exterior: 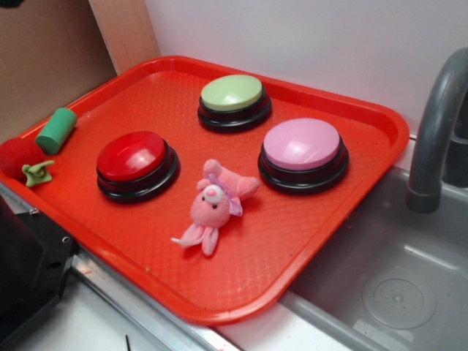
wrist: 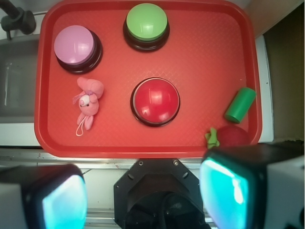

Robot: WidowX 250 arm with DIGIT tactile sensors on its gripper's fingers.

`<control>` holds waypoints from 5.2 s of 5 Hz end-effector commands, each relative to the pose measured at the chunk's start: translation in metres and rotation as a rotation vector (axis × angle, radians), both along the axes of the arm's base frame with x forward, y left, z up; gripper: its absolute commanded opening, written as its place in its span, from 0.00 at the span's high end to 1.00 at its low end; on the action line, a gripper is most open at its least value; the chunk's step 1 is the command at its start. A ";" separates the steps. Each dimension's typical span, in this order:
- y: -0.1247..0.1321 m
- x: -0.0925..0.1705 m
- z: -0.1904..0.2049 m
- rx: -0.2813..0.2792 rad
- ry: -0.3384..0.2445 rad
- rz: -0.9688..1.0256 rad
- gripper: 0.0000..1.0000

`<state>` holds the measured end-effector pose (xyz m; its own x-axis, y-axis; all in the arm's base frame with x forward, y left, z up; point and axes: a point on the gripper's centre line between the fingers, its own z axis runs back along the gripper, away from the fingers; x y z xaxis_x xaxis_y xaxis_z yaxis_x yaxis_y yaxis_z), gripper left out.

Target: Push the green button.

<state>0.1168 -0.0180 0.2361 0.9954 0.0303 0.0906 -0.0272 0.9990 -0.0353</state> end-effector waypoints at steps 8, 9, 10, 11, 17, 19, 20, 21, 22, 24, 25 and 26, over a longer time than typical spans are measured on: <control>0.034 0.189 -0.171 0.085 -0.079 -0.305 0.00; 0.035 0.196 -0.175 0.080 -0.079 -0.303 0.00; 0.035 0.201 -0.179 0.077 -0.068 -0.301 0.00; 0.035 0.197 -0.175 0.087 -0.076 -0.304 0.00; 0.036 0.196 -0.147 0.143 -0.182 -0.298 0.00; 0.040 0.172 -0.087 0.227 -0.193 -0.181 0.00; 0.040 0.160 -0.075 0.142 -0.218 -0.188 0.00; 0.041 0.157 -0.062 0.105 -0.220 -0.117 0.00; 0.041 0.156 -0.058 0.098 -0.223 -0.101 0.00; 0.038 0.150 -0.038 0.087 -0.201 -0.070 0.00; 0.038 0.145 -0.030 0.096 -0.189 -0.058 0.00; 0.038 0.139 -0.022 0.097 -0.187 -0.042 0.00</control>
<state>0.2472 0.0249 0.1916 0.9813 -0.0206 0.1916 0.0122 0.9989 0.0447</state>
